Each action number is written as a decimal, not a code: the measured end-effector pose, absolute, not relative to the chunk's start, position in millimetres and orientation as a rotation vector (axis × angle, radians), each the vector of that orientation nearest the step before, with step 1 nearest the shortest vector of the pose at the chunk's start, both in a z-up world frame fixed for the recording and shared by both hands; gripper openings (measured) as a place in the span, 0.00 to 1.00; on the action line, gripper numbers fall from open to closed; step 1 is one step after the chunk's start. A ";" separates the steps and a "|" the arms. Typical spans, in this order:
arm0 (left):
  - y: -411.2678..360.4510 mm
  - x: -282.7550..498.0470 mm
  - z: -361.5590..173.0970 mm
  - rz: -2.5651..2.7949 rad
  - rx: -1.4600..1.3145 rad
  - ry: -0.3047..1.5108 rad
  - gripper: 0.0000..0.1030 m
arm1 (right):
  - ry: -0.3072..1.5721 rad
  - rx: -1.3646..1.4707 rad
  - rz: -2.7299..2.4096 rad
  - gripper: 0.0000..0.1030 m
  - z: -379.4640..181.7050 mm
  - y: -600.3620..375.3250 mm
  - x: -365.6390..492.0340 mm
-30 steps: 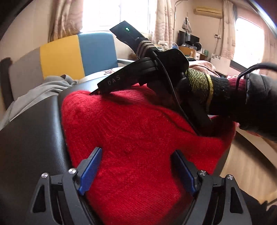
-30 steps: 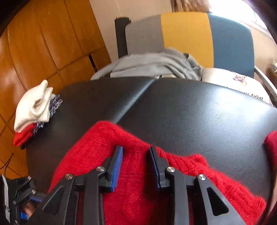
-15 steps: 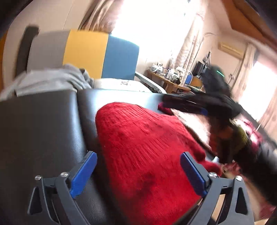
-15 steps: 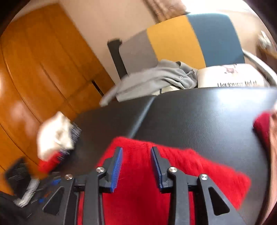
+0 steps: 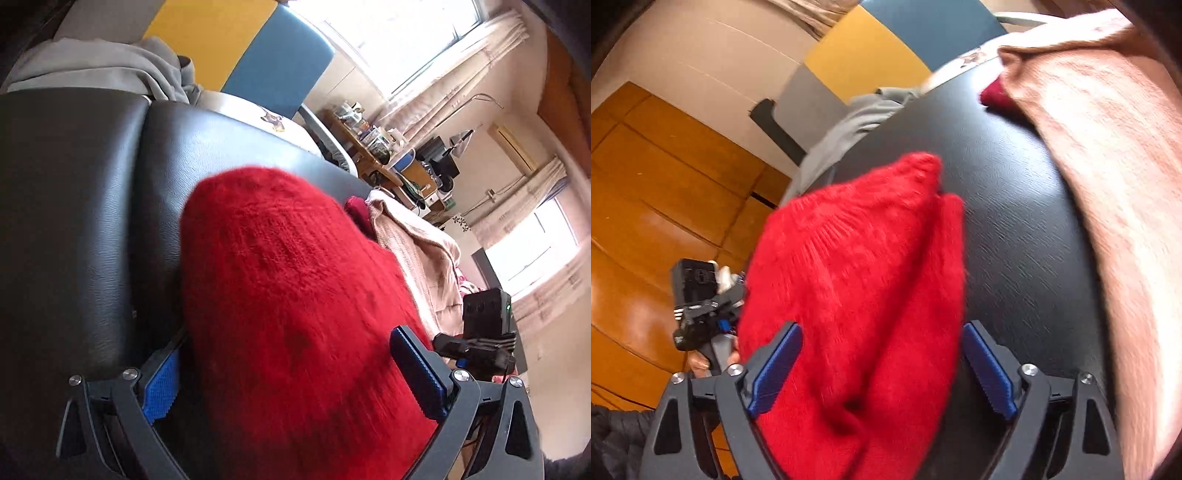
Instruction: Fold clothes
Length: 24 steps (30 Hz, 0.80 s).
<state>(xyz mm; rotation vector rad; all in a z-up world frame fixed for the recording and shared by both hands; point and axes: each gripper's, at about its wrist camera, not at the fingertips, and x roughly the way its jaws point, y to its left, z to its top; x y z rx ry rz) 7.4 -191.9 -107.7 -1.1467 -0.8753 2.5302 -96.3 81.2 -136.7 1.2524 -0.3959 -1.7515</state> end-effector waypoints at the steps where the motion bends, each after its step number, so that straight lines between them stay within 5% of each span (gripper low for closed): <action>1: -189.3 4.5 -112.2 2.520 -1.148 -0.868 1.00 | -0.391 1.249 -1.740 0.95 -136.7 75.1 -98.6; 9: -189.9 9.0 -118.6 2.519 -1.096 -0.857 0.99 | -0.152 1.207 -1.758 0.96 -131.7 31.4 -82.5; 10: -189.4 10.3 -118.7 2.509 -1.106 -0.843 0.98 | -0.108 1.195 -1.773 0.91 -130.8 30.6 -78.8; 12: -186.6 15.2 -117.5 2.509 -1.126 -0.818 0.68 | -0.107 1.203 -1.767 0.57 -131.0 34.2 -76.2; 13: -185.9 19.7 -116.9 2.510 -1.127 -0.826 0.64 | -0.174 1.234 -1.743 0.44 -134.4 38.3 -77.4; 17: -191.3 47.6 -109.9 2.531 -1.080 -0.896 0.50 | -0.231 1.215 -1.722 0.40 -136.8 32.1 -61.0; 24: -234.2 146.3 -74.1 2.681 -0.924 -0.989 0.47 | -0.301 1.159 -1.535 0.39 -135.1 -18.1 -29.8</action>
